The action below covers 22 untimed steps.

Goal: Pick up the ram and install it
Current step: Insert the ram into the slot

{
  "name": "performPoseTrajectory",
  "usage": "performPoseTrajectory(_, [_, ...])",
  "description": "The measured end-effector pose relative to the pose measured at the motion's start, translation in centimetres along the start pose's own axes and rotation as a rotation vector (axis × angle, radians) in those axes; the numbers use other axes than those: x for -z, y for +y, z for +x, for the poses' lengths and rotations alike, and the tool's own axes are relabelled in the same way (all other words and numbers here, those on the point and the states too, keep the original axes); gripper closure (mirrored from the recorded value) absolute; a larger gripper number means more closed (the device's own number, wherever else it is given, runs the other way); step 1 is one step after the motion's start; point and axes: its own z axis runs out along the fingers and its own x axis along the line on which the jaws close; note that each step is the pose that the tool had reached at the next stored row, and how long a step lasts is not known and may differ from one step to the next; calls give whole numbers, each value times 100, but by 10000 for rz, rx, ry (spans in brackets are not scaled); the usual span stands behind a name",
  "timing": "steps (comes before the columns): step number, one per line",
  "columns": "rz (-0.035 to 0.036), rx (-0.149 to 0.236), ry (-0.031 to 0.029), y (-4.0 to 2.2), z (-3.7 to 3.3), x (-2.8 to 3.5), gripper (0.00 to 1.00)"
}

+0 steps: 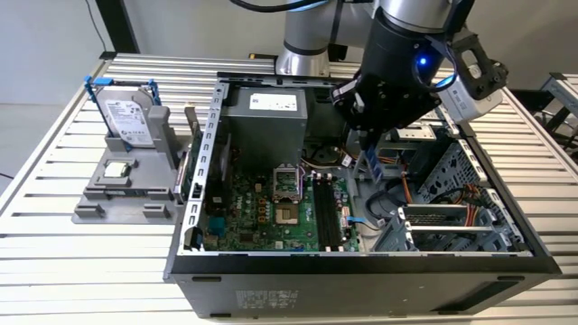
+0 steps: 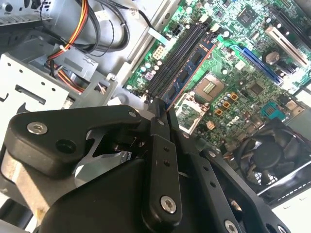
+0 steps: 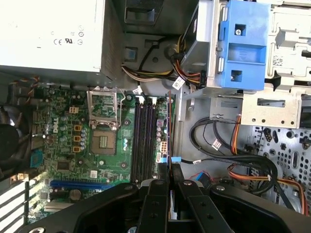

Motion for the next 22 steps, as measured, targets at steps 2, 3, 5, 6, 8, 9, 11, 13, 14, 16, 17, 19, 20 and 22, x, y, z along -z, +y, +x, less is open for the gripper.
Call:
performPoseTrajectory(2, [3,-6,1,-2,1,-32,100])
performPoseTrajectory(3, [3,-16,0,-1,2,-52,100])
performPoseTrajectory(5, [6,-41,-1,0,2,-87,100])
performPoseTrajectory(6, [5,-58,-2,-1,3,-107,100])
performPoseTrajectory(8, [20,-88,-1,1,4,-137,100])
performPoseTrajectory(9, [27,-92,-1,0,5,-153,100])
performPoseTrajectory(11, [46,-92,0,-1,5,-168,100])
performPoseTrajectory(13, [61,-93,1,-1,5,-169,100])
performPoseTrajectory(14, [62,-101,-3,-1,6,-176,100])
performPoseTrajectory(16, [71,-206,-9,-3,8,-208,100])
performPoseTrajectory(17, [76,-314,-15,-3,8,-226,100])
performPoseTrajectory(19, [80,-479,-23,-3,10,-263,100])
performPoseTrajectory(20, [81,-492,-24,-3,10,-280,100])
performPoseTrajectory(22, [83,-495,-24,-6,12,-317,100])
